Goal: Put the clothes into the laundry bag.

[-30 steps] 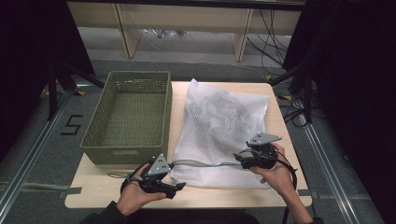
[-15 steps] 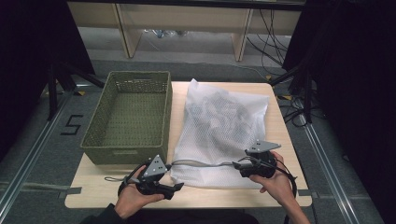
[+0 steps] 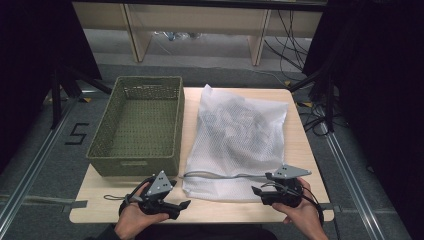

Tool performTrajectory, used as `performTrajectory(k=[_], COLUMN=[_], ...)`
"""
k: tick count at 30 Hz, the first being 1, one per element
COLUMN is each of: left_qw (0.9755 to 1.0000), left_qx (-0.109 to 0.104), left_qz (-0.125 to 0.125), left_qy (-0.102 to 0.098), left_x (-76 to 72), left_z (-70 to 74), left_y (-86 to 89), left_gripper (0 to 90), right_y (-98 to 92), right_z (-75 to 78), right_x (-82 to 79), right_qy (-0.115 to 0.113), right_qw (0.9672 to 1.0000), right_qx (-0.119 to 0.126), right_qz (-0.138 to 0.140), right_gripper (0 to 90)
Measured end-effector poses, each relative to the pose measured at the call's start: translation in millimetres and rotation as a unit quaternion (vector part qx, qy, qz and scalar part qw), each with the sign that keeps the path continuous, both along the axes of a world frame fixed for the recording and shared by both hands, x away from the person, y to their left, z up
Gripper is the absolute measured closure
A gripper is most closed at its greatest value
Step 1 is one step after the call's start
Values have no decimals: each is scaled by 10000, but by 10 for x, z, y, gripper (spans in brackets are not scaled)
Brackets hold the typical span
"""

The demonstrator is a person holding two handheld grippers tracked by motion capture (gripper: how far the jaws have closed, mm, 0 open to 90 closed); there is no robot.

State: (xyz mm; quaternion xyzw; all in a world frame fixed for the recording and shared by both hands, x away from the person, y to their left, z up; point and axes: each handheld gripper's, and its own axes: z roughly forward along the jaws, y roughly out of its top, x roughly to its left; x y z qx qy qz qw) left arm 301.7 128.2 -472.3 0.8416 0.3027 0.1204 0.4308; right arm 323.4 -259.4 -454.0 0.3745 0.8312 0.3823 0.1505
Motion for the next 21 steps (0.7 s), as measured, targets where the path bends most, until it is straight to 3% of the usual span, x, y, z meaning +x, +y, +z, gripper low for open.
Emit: performTrajectory(k=[5, 7, 8, 12, 13, 15, 18, 20, 21], left_qw=[9999, 10000, 10000, 10000, 9999, 10000, 10000, 10000, 9999], left_qx=[-109, 30, -65, 29, 87, -10, 65, -35, 46], left_qz=[72, 42, 14, -4, -14, 41, 18, 41, 77], left_qy=[7, -25, -33, -22, -52, 5, -32, -52, -73], left_x=[-78, -70, -62, -54, -46, -44, -30, -27, -23], left_z=[8, 18, 8, 12, 15, 11, 11, 2, 9], left_y=[21, 18, 4, 20, 27, 20, 21, 7, 14], left_gripper=[205, 206, 205, 205, 205, 206, 205, 206, 205], right_y=[-42, -53, -53, -70, -90, -87, -87, -86, -90], right_z=[-1, -17, -22, -48, -52, -39, -49, -47, -47], right_x=[-124, -126, -124, -109, -93, -100, -96, -94, -81], right_qy=[11, 15, 70, 72, -47, 111, 54, 39, 33], right_qw=[10000, 10000, 9999, 9998, 9998, 9997, 9998, 9998, 9999], right_qx=[-4, -42, -44, -102, -171, -54, -65, -97, -98], right_qz=[-96, -62, -79, -150, -103, -193, -198, -173, -108], right_gripper=[302, 302, 302, 302, 302, 302, 302, 302, 302])
